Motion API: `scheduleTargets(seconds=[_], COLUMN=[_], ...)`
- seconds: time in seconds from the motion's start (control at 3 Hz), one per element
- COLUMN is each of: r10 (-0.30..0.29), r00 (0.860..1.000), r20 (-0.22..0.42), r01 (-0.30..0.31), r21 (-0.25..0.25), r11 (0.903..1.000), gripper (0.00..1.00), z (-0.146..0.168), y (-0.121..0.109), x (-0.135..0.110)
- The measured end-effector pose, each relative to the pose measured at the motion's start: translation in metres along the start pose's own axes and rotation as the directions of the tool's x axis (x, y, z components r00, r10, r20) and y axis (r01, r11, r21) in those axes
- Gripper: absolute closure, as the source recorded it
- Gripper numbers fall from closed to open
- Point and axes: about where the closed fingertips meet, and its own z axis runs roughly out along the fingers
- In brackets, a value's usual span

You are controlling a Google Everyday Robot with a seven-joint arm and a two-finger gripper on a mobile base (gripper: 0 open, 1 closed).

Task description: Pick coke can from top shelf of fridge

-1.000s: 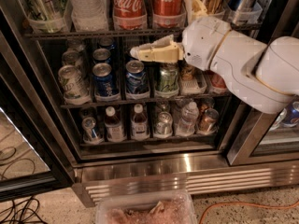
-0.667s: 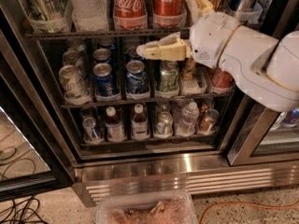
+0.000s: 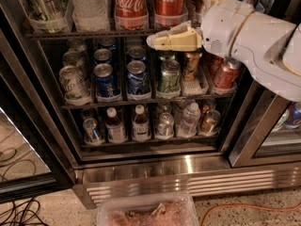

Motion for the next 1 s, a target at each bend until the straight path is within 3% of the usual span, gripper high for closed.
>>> scheduleTargets(seconds=[0.67, 1.0], r10=[0.034, 0.033], r00=[0.999, 0.999], r20=[0.018, 0.019], r01=[-0.033, -0.033], r21=[-0.02, -0.021], r11=[0.9992, 0.9992], gripper=[0.0, 0.0], z=[0.035, 0.035], y=[-0.007, -0.007], x=[0.013, 0.013])
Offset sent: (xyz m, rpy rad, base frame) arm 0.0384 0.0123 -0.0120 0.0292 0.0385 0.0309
